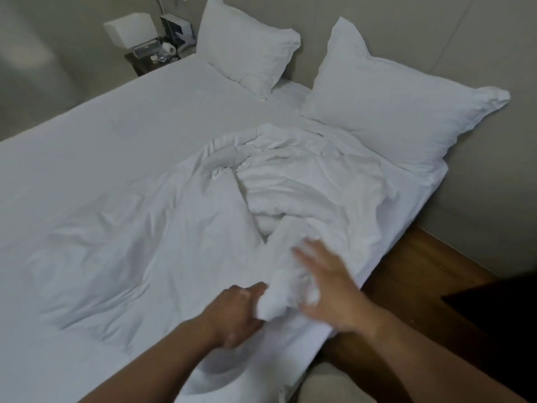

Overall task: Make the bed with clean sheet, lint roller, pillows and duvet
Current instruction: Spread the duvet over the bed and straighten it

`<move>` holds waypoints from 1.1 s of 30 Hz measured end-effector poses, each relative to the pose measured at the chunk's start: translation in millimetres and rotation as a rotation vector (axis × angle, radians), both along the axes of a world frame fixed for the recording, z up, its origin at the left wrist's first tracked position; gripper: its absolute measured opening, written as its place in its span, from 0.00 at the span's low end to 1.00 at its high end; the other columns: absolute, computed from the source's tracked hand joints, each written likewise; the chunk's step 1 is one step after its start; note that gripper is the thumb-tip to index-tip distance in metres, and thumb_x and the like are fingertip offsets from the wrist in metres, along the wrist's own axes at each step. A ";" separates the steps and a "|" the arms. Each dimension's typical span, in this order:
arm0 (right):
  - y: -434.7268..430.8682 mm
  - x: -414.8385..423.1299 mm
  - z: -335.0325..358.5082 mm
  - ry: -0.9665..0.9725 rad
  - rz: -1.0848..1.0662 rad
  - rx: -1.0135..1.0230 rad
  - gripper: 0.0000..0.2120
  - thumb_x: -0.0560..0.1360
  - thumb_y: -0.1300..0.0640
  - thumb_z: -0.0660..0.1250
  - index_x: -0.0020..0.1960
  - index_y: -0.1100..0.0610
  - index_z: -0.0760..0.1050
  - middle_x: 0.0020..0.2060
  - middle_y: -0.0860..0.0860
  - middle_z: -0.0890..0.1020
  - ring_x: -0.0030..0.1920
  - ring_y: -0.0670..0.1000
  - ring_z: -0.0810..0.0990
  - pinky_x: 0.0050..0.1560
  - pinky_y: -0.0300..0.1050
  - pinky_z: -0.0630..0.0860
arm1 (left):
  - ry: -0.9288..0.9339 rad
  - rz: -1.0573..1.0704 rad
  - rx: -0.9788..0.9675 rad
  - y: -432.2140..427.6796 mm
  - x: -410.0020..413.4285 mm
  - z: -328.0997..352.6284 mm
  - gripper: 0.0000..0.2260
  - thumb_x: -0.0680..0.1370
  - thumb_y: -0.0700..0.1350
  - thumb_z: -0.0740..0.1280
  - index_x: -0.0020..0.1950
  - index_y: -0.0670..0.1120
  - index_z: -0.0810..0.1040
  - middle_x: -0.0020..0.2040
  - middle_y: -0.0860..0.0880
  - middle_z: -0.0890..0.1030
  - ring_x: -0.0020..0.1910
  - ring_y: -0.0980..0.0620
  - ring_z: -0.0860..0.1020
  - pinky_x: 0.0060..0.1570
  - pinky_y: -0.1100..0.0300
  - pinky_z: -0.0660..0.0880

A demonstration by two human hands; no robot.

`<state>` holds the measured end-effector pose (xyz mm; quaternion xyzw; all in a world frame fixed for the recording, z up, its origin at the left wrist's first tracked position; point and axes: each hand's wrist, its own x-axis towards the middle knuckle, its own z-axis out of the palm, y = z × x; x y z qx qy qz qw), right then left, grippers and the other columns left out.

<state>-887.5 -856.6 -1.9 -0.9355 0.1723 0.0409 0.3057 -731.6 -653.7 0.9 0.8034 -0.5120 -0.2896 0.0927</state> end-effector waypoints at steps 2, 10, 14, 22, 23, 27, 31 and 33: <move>62.4 -0.2 9.5 0.166 0.261 -0.026 0.52 0.67 0.38 0.72 0.79 0.36 0.40 0.80 0.40 0.50 0.80 0.46 0.43 0.77 0.57 0.40 | 0.055 -0.002 -0.086 23.3 -21.0 3.8 0.27 0.71 0.59 0.65 0.70 0.57 0.67 0.57 0.52 0.82 0.53 0.48 0.80 0.51 0.56 0.76; 86.4 -39.5 -13.9 -0.074 0.073 0.084 0.18 0.74 0.52 0.62 0.63 0.49 0.77 0.55 0.46 0.81 0.56 0.48 0.78 0.58 0.41 0.72 | 0.823 0.411 0.018 123.1 -41.8 -12.2 0.32 0.66 0.70 0.71 0.66 0.57 0.77 0.63 0.61 0.79 0.63 0.62 0.76 0.68 0.55 0.69; 68.6 -102.5 -49.4 -0.179 0.023 0.151 0.15 0.74 0.51 0.68 0.60 0.40 0.74 0.52 0.42 0.82 0.51 0.45 0.80 0.56 0.48 0.77 | 0.570 0.661 0.186 114.1 -38.8 -50.9 0.51 0.53 0.80 0.68 0.70 0.57 0.72 0.68 0.51 0.74 0.64 0.51 0.75 0.62 0.56 0.69; 77.6 -130.2 -112.0 -0.101 -0.112 0.052 0.13 0.72 0.47 0.63 0.53 0.44 0.82 0.46 0.40 0.82 0.48 0.43 0.78 0.56 0.46 0.74 | -0.480 -0.122 0.392 14.9 -28.8 -144.4 0.39 0.73 0.61 0.70 0.76 0.56 0.52 0.77 0.48 0.49 0.77 0.40 0.51 0.70 0.39 0.52; 78.2 -135.2 -121.5 -0.118 -0.129 0.061 0.11 0.72 0.49 0.66 0.53 0.44 0.82 0.46 0.40 0.82 0.48 0.42 0.78 0.55 0.45 0.74 | -0.513 -0.143 0.339 10.4 -27.9 -155.8 0.30 0.73 0.55 0.69 0.73 0.55 0.61 0.74 0.47 0.59 0.74 0.39 0.61 0.67 0.40 0.57; 77.3 -152.6 -142.2 -0.144 -0.143 0.066 0.14 0.71 0.56 0.73 0.55 0.45 0.81 0.48 0.40 0.82 0.50 0.43 0.78 0.57 0.40 0.72 | -0.434 -0.306 0.114 10.5 -13.1 -168.6 0.16 0.71 0.46 0.59 0.47 0.49 0.86 0.45 0.49 0.85 0.44 0.44 0.83 0.51 0.52 0.66; 89.1 -157.3 -126.3 -0.188 -0.193 0.101 0.11 0.75 0.51 0.65 0.55 0.48 0.82 0.48 0.41 0.82 0.49 0.41 0.77 0.55 0.35 0.71 | -0.308 -0.191 0.195 24.2 0.3 -131.3 0.18 0.82 0.49 0.54 0.62 0.53 0.82 0.63 0.50 0.82 0.61 0.46 0.79 0.61 0.56 0.72; 101.0 -157.2 -116.7 -0.200 -0.202 0.120 0.11 0.76 0.51 0.64 0.54 0.49 0.82 0.47 0.42 0.81 0.47 0.41 0.76 0.54 0.37 0.72 | -0.317 -0.273 0.235 45.3 11.6 -107.9 0.13 0.83 0.52 0.58 0.61 0.55 0.81 0.61 0.51 0.82 0.60 0.48 0.79 0.58 0.58 0.72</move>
